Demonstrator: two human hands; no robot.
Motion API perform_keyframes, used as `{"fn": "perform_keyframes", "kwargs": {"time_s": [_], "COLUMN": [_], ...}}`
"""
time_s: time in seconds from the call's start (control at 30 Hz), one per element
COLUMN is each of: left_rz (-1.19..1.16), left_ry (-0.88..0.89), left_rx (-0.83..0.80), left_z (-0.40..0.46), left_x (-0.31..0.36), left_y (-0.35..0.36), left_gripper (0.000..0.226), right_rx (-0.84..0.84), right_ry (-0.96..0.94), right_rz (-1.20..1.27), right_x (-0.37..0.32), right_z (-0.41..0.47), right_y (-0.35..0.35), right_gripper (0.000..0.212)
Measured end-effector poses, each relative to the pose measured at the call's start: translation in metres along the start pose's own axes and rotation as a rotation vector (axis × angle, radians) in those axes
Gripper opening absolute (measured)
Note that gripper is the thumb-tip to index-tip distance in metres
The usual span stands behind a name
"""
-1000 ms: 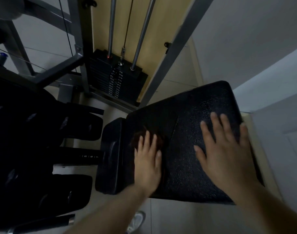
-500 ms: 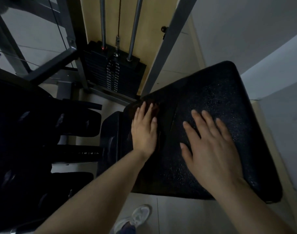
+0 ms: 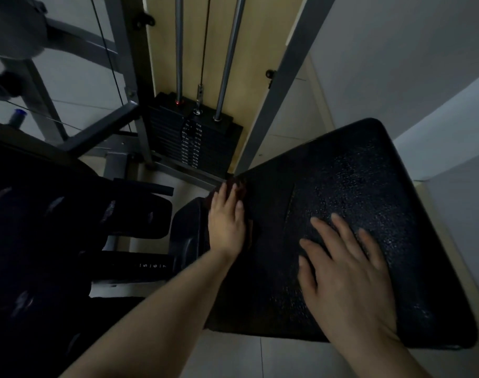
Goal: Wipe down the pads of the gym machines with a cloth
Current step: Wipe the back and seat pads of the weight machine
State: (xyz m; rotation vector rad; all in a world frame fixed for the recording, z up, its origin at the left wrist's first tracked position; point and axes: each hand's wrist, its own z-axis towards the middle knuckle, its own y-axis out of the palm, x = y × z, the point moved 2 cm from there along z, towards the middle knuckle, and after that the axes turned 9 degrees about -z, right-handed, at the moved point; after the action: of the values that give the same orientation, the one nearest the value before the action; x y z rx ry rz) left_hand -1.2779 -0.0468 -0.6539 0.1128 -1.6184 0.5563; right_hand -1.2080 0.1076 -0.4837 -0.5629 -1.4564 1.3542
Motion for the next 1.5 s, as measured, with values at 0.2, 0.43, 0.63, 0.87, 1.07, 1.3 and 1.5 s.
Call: {"fn": "perform_keyframes", "kwargs": {"time_s": [0.2,0.43,0.63,0.87,1.07,1.3,1.5], "left_rz": [-0.040,0.004,-0.030,-0.054,-0.023,-0.069,-0.037], "left_ry": [0.201,-0.045,0.176,0.431,0.295,0.485,0.413], "left_rx": [-0.111,-0.113,-0.060,-0.181,-0.106,-0.146,-0.137], "left_z": [-0.187,-0.008,-0.040,-0.104,0.024,-0.111,0.010], "left_x": [-0.009,-0.008,-0.031,-0.048,-0.057,-0.084,-0.052], "left_y": [-0.017,-0.006,-0.010,-0.022,-0.011,-0.032,-0.013], "left_gripper": [0.048,0.047,0.053,0.048,0.046,0.053,0.046], "right_rx": [-0.005,0.036,0.121,0.229,0.497,0.426,0.363], "right_ry": [-0.082,-0.018,0.075,0.039,0.217,0.317,0.334], "right_rz": [-0.076,-0.094,-0.130,-0.174,-0.217,-0.215,-0.261], "right_x": [-0.004,-0.017,-0.023,-0.092,-0.090,-0.094,-0.095], "right_z": [-0.008,-0.019,-0.022,-0.039,-0.045,-0.041,-0.036], "right_y": [0.007,0.015,0.024,0.072,0.078,0.077,0.077], "right_gripper": [0.053,0.056,0.045,0.024,0.023,0.031,0.029]}}
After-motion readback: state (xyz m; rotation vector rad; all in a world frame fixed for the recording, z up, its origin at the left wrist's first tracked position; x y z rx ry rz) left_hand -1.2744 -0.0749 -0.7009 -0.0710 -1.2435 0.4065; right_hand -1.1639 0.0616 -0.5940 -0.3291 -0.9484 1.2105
